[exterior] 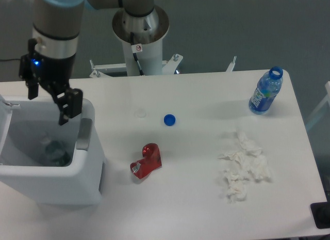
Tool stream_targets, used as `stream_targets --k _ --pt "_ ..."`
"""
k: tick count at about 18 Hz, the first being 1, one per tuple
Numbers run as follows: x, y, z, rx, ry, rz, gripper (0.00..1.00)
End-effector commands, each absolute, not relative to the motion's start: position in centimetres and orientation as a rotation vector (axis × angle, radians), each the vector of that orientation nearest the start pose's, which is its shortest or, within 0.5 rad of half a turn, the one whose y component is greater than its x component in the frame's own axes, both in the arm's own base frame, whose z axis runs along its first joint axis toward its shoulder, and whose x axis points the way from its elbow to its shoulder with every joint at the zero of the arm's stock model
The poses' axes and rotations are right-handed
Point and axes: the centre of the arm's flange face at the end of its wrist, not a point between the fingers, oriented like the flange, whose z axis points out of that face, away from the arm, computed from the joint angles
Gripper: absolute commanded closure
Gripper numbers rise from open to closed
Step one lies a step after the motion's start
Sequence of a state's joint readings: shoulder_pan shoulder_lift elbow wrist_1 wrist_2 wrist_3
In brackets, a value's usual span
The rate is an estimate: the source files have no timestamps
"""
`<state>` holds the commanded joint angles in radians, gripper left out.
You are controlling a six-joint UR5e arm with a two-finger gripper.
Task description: Place the plastic bottle in the trash can
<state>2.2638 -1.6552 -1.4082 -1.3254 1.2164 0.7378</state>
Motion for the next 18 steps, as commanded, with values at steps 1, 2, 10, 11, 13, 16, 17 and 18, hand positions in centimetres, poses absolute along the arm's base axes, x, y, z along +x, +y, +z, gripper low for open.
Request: stream_targets --k 1,2,10,11,13,16,17,18 --pt "-23.4 52.5 55.7 -2.671 0.133 -0.064 0.00" --pt "-24.5 51.8 54.8 -2.692 0.145 -0.043 0.00" --pt "-30.8 44.5 46.2 -2.985 0.185 0.092 0.00" --pt "-31.9 43.7 45.2 -3.006 0.164 0.078 0.00" --pt "-34.4 43.1 42.3 -3.057 0.195 0.037 0.00" --pt "-36.9 43.2 38.9 -3.098 0.398 -0.009 0.00" --pt "-37.4 43.6 37.9 -3.112 0.439 -0.026 0.00" --pt "-37.5 43.7 37.6 -3.116 0.447 -0.025 0.00"
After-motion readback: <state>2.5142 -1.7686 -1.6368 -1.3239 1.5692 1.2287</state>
